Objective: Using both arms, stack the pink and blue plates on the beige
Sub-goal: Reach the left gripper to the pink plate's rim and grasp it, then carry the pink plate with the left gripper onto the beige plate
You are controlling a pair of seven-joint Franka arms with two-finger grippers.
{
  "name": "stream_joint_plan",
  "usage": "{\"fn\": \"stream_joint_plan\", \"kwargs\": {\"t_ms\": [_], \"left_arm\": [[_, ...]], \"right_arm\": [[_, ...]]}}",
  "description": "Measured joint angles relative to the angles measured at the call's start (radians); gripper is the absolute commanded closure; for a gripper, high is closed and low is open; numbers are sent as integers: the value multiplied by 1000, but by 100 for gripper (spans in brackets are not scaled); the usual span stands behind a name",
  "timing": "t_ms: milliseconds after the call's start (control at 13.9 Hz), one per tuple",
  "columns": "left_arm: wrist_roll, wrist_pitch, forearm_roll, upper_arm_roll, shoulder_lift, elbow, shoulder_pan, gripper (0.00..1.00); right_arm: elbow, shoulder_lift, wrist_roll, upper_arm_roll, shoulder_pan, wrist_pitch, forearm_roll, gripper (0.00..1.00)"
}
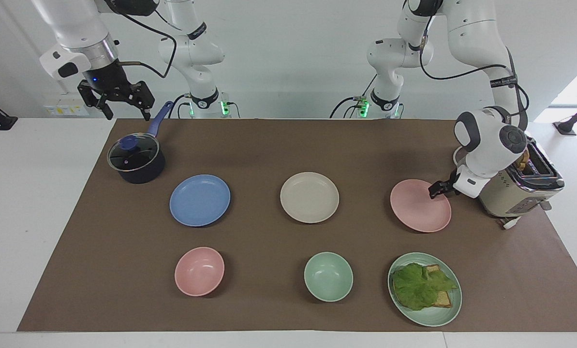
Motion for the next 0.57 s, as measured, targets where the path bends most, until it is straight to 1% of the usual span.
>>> {"fn": "stream_joint_plan", "kwargs": {"t_ms": [72,143,430,574], "left_arm": [[-1,0,0,-2,0,0,-1,88],[-1,0,0,-3,0,0,-2,99],[-2,-4,-2,-7,-6,9,-3,100],[-5,-52,-4,-7,-14,21,-3,100]], "right_arm": [[0,0,0,0,0,0,0,0],[0,0,0,0,0,0,0,0],[-1,-1,0,0,0,0,0,0],[-2,-2,0,0,0,0,0,0]]}}
